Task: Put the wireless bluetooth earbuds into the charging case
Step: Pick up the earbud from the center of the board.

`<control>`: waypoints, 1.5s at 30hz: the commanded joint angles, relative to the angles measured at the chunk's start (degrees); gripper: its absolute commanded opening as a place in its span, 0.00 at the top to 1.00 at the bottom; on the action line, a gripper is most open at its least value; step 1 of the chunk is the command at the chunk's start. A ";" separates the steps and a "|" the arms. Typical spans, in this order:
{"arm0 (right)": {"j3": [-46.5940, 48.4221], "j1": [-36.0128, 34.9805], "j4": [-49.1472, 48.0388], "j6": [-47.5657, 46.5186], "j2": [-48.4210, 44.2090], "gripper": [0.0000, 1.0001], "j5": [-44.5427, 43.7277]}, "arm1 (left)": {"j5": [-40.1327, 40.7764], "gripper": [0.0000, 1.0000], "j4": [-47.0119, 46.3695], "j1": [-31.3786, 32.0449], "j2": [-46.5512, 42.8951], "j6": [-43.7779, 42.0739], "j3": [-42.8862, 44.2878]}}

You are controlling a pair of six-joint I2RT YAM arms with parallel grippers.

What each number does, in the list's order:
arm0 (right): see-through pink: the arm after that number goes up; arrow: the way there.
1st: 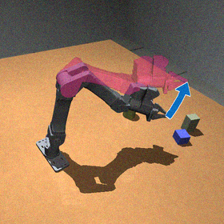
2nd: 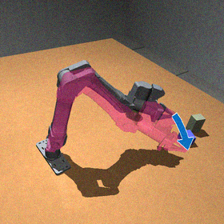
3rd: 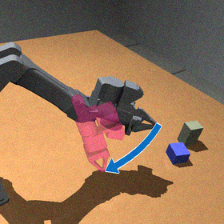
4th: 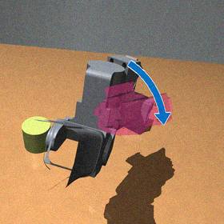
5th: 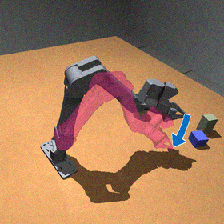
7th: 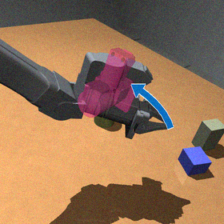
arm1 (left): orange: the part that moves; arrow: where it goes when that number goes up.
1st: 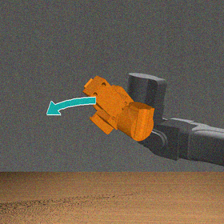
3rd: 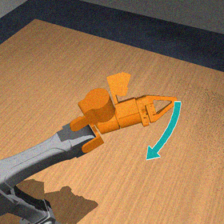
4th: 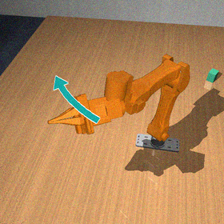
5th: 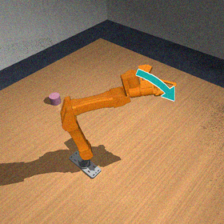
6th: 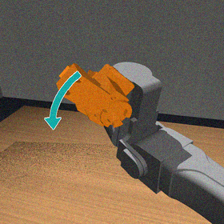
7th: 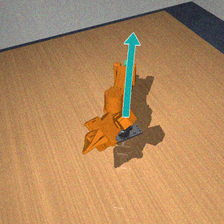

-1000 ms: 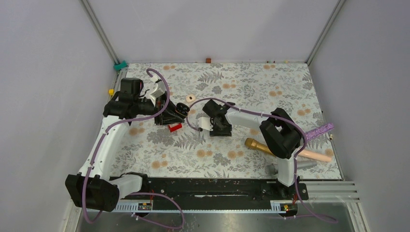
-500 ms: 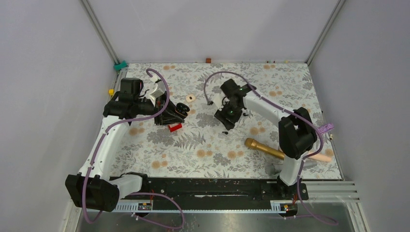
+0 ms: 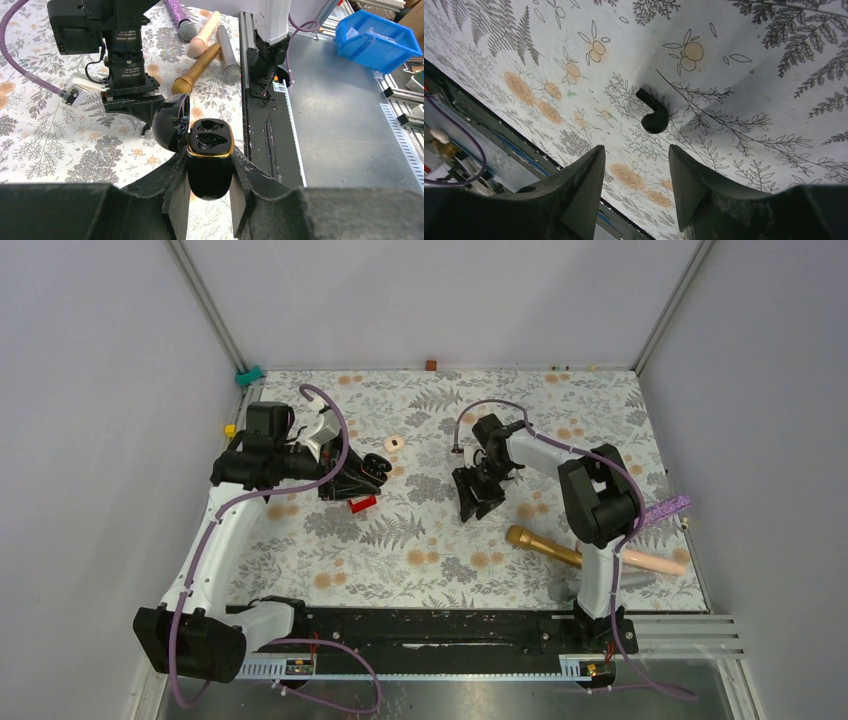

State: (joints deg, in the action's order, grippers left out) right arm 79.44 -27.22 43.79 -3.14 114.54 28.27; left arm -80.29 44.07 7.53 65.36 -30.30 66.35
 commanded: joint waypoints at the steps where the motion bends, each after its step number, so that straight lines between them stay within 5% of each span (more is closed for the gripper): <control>1: -1.62 0.14 -4.29 8.96 -1.00 0.43 0.72 | -0.82 1.00 -1.07 -0.33 -1.45 -1.84 0.17; 45: -5.47 3.01 -9.98 18.41 2.23 0.56 0.14 | 1.63 1.00 -1.05 -0.32 -2.19 -2.23 0.45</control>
State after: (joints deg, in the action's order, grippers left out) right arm 76.29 -24.25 35.00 15.11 116.95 31.11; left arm -78.19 44.07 7.53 64.53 -31.27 66.28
